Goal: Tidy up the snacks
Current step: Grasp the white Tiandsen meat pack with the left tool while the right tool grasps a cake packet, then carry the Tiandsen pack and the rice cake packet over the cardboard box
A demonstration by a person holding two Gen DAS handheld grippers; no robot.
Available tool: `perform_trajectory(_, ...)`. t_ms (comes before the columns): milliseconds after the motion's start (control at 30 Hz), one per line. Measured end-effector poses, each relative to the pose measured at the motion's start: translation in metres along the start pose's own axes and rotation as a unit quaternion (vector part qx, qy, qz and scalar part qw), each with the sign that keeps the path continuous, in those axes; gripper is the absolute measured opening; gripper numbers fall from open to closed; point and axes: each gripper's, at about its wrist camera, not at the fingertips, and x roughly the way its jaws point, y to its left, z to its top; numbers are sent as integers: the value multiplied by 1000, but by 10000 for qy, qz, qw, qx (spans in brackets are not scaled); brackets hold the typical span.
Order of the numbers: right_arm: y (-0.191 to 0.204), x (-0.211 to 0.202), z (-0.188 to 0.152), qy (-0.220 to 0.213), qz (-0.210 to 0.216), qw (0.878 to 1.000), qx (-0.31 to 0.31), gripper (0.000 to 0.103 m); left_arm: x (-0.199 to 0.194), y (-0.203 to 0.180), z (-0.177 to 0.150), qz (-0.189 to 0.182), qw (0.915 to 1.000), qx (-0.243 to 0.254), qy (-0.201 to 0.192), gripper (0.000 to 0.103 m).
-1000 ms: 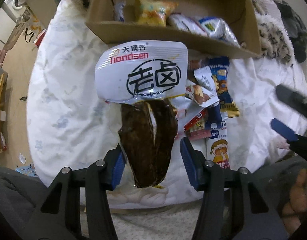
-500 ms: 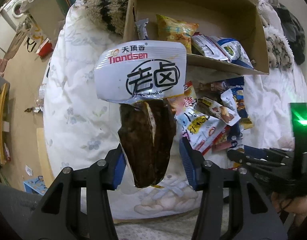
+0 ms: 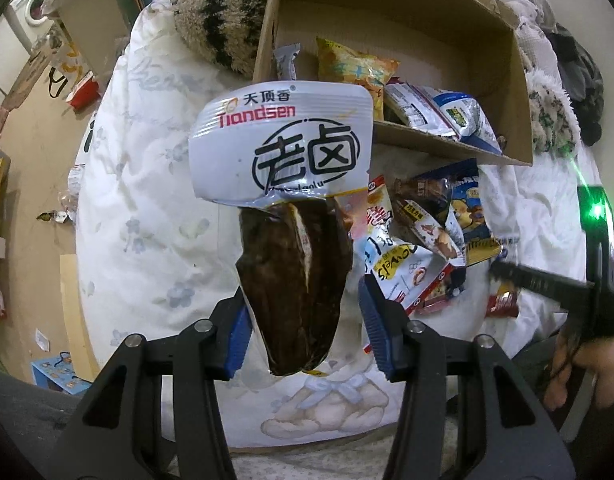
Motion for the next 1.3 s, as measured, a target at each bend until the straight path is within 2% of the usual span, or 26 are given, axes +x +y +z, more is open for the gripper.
perform_trajectory(167, -31, 8, 21, 87, -88, 9984, 547, 25, 1, 0, 1, 77, 10000, 19, -43, 47)
perform_trajectory(267, -43, 3, 26, -159, -575, 9957, 708, 24, 2, 3, 0, 126, 9999, -25, -26, 47)
perform_trajectory(400, -57, -10, 28, -395, -613, 9915, 1077, 22, 3, 6, 1, 203, 9998, -62, -50, 47)
perform_trajectory(533, -51, -55, 14, -1163, -28, 9880, 1020, 17, -1, 4, 1, 248, 9996, -37, -157, 47)
perform_trajectory(600, -45, -81, 7, -1688, 376, 9811, 864, 15, -4, 3, 0, 268, 9993, -9, -257, 47)
perform_trajectory(633, -41, -92, 5, -1889, 523, 9778, 742, 8, -6, 2, 0, 262, 9992, -7, -309, 47)
perform_trajectory(700, -33, -107, 5, -2128, 758, 9726, 546, 1, -9, 0, 1, 272, 9988, 13, -412, 47)
perform_trajectory(767, -29, -114, 0, -2177, 1011, 9696, 477, 1, -11, -2, 0, 352, 9981, 71, -497, 47)
perform_trajectory(800, -34, -109, 0, -2138, 1107, 9694, 484, 1, -11, -2, -1, 380, 9979, 92, -515, 47)
perform_trajectory(867, -43, -97, 8, -1790, 1350, 9718, 726, 4, -12, -3, -2, 390, 9978, 104, -524, 47)
perform_trajectory(967, -58, -70, 15, -1315, 1158, 9775, 1176, 28, -11, -4, -1, 389, 9978, 109, -526, 47)
perform_trajectory(1000, -61, -61, 19, -1184, 993, 9797, 1280, 40, -11, -5, -1, 399, 9977, 134, -531, 47)
perform_trajectory(1033, -64, -52, 22, -1081, 806, 9816, 1355, 44, -10, -6, -1, 410, 9976, 153, -537, 47)
perform_trajectory(1100, -67, -36, 28, -855, 436, 9846, 1463, 45, -11, -7, -2, 412, 9975, 169, -552, 47)
perform_trajectory(1167, -64, -20, 32, -523, 285, 9881, 1415, 45, -11, -5, -1, 376, 9977, 149, -537, 47)
perform_trajectory(1233, -53, -8, 34, -338, 48, 9926, 1165, 45, -11, -2, -1, 331, 9981, 100, -519, 47)
perform_trajectory(1300, -38, 0, 36, -308, -514, 9956, 723, 45, -11, -1, -1, 281, 9983, 65, -499, 47)
